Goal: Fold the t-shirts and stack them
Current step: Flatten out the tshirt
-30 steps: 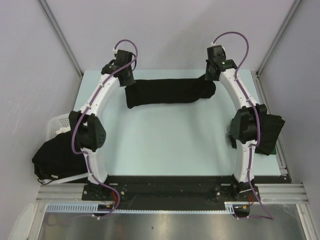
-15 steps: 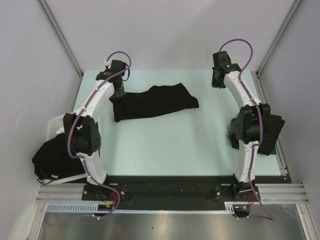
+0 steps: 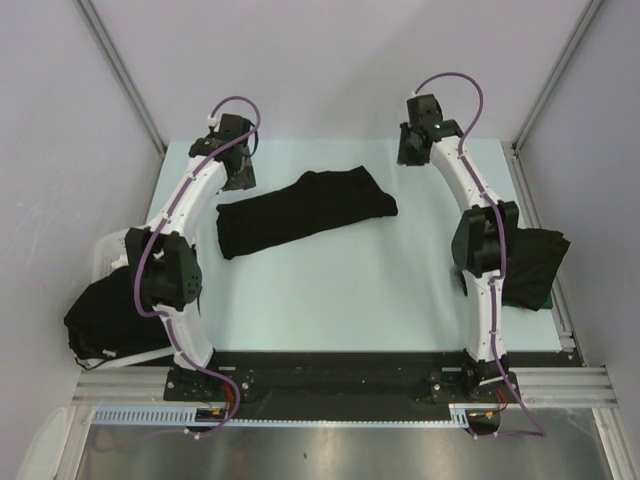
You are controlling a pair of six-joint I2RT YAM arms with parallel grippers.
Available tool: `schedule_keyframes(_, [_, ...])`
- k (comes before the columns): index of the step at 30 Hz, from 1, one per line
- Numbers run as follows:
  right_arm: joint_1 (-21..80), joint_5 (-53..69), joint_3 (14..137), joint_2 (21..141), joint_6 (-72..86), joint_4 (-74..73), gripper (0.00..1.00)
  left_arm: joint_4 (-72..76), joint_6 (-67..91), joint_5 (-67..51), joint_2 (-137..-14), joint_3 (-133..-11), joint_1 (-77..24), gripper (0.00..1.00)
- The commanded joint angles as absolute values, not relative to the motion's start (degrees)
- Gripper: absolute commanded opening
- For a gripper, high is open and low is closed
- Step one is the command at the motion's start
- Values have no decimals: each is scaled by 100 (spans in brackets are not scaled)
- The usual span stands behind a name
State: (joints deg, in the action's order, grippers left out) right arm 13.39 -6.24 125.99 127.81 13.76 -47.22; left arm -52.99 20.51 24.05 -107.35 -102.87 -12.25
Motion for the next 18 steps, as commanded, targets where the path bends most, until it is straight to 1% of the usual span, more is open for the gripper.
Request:
schedule_keyframes(1, [1450, 121, 13988, 13525, 1494, -4438, 29, -5089, 2153, 2514, -10643, -10309, -1222, 70])
schedule_keyframes(3, [1476, 315, 14229, 13877, 1494, -4299, 30, -5080, 2206, 2548, -10775, -10327, -1230, 69])
schedule_keyframes(7, [1477, 983, 14186, 14167, 1582, -3431, 35, -5107, 2311, 2672, -10951, -10380, -1222, 69])
schedule_keyframes(12, [1450, 1554, 14291, 14633, 1845, -2787, 39, -5124, 2399, 2751, -11153, -10546, -1222, 69])
schedule_keyframes(18, [1520, 1837, 14387, 15038, 2030, -1935, 41, -5203, 2487, 2496, -11285, -10784, -1230, 68])
